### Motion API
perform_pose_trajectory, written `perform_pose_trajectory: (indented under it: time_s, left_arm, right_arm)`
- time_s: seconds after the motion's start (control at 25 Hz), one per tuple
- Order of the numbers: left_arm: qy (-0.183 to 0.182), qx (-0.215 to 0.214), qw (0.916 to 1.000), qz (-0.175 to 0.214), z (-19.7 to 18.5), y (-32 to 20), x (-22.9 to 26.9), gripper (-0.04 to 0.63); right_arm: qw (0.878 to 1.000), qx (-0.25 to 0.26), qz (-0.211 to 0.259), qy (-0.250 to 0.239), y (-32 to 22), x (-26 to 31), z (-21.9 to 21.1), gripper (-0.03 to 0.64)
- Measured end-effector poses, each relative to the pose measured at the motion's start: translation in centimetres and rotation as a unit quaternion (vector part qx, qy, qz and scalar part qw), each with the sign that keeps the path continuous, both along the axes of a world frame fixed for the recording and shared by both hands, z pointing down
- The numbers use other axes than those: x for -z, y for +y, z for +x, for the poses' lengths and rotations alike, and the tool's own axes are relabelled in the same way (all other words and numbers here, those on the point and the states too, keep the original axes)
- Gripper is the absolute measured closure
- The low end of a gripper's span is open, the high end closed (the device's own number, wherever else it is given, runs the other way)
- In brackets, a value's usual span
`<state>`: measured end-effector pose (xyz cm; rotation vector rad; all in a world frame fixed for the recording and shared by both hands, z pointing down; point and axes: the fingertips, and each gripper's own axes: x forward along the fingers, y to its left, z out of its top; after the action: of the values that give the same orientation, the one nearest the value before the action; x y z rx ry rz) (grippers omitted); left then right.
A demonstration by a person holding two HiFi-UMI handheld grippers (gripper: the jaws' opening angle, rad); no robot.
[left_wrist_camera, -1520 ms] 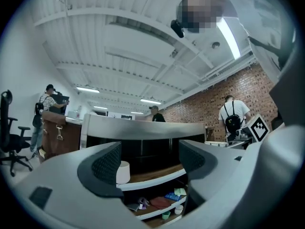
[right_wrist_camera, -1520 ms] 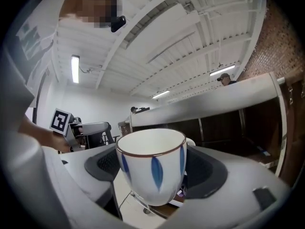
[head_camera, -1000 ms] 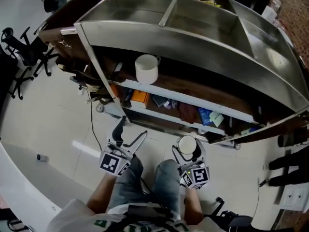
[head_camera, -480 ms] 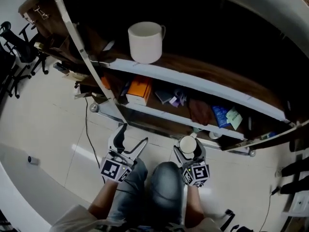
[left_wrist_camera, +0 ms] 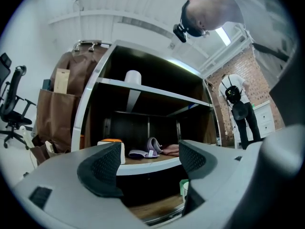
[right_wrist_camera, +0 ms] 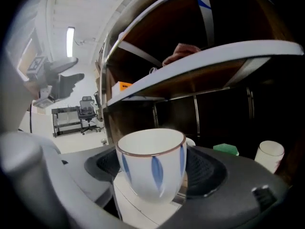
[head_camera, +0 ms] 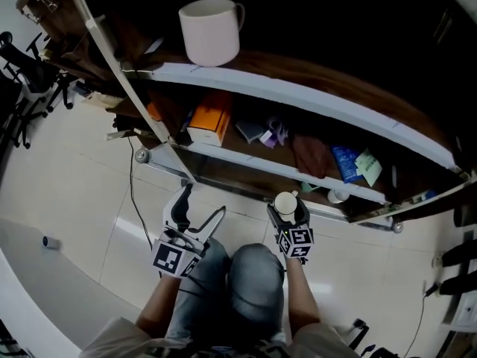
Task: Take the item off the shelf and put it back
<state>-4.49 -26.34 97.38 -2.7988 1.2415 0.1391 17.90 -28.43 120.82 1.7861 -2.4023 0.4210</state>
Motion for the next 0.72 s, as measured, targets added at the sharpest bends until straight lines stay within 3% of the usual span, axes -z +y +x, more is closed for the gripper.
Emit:
perform_pose_trajectory:
  time_s: [0.32,0.72]
  left_arm:
    - [0.007,0.018,0.9996,-0.019,-1.7,1.9,-0.9,0.232]
    - [-0.002,-0.005,0.9994,-0.035,-1.0,3.2,-1.7,0.232]
  right_arm:
    - [0.996,-0.069,-0.045,-0.034,-9.3,-7.6,1.6,0.199]
    - [0.994,-0.101,-0.042,-0.030,-15.4,-10.0,4.0,0.182]
